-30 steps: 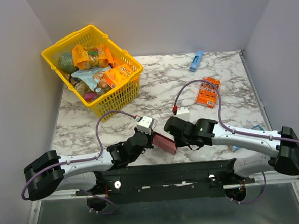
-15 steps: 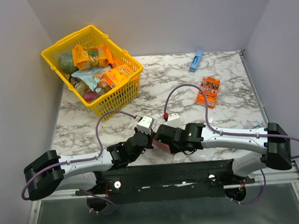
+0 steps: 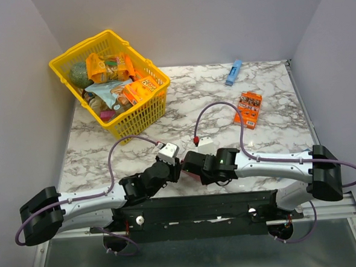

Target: Fold the paper box

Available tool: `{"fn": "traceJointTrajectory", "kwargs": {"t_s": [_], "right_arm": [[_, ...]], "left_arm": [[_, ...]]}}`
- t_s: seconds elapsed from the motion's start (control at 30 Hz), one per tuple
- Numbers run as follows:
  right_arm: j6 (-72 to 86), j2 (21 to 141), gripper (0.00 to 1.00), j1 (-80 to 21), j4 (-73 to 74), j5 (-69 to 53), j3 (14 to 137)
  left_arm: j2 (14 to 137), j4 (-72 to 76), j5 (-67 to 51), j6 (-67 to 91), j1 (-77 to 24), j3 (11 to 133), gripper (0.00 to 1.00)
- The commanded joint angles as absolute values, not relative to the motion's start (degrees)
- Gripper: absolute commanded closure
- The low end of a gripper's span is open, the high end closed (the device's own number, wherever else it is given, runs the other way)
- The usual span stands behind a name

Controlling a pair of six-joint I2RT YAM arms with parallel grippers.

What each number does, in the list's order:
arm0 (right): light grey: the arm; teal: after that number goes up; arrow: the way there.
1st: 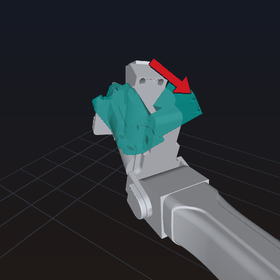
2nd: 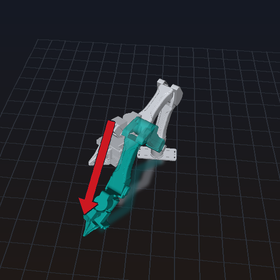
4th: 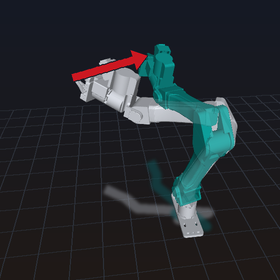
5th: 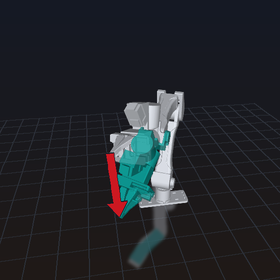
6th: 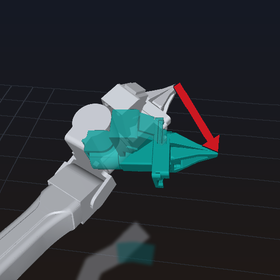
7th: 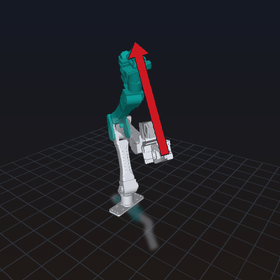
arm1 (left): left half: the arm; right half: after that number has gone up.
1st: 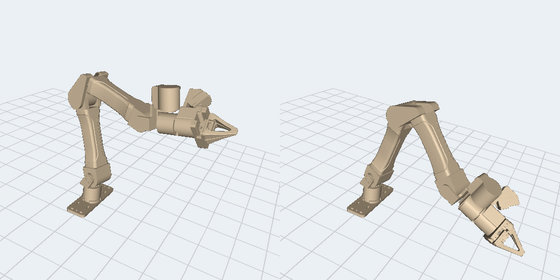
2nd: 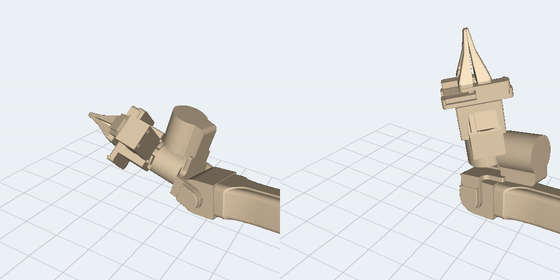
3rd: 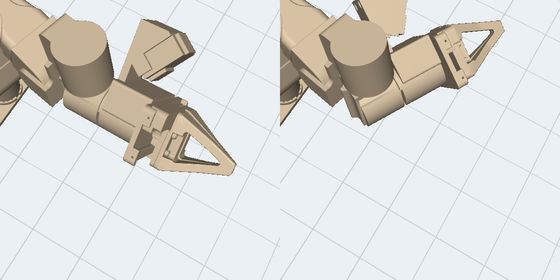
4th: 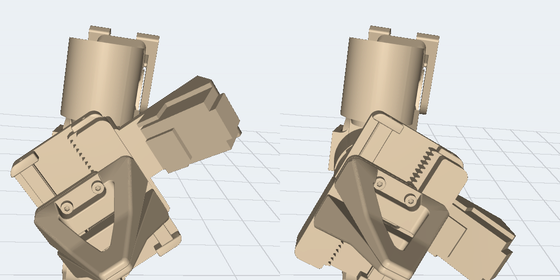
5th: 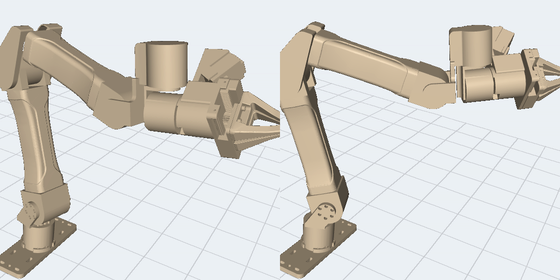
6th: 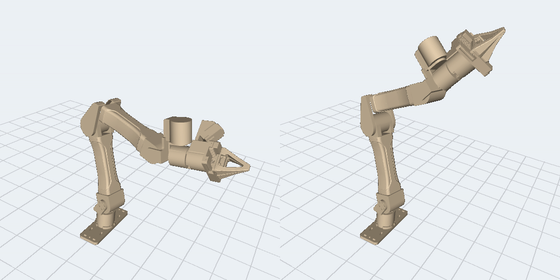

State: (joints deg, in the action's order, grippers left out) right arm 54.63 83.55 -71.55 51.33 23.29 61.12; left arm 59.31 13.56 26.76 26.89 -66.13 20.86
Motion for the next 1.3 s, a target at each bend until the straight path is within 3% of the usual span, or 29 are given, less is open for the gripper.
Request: {"fn": "traceJointTrajectory", "kwargs": {"t_s": [0.0,0.23,0.37,0.57,0.8,1.2,1.27], "right_arm": [[57.04,86.75,0.98,-71.81,55.11,21.89,58.80],[57.04,87.01,0.98,-71.89,55.11,21.97,59.24],[57.39,86.84,0.98,-71.89,55.20,21.97,59.06],[57.39,86.57,0.98,-71.89,54.93,22.15,58.89],[57.39,86.31,0.98,-71.89,54.49,22.15,58.71],[57.48,85.78,0.98,-71.89,54.40,22.15,58.54],[57.57,85.78,0.98,-71.89,54.32,22.15,58.45]], "left_arm": [[54.59,11.51,25.23,25.49,-66.45,18.02,0.59],[48.27,9.06,25.31,28.38,-66.18,16.79,0.56],[45.62,7.56,24.35,32.77,-63.20,18.36,0.49],[47.63,10.98,9.95,42.00,-51.69,20.21,0.39],[52.38,13.53,4.93,43.77,-49.92,22.06,0.30],[60.38,17.57,3.87,45.09,-49.66,21.89,0.30],[61.26,18.28,3.60,45.26,-49.57,21.62,0.35]]}}
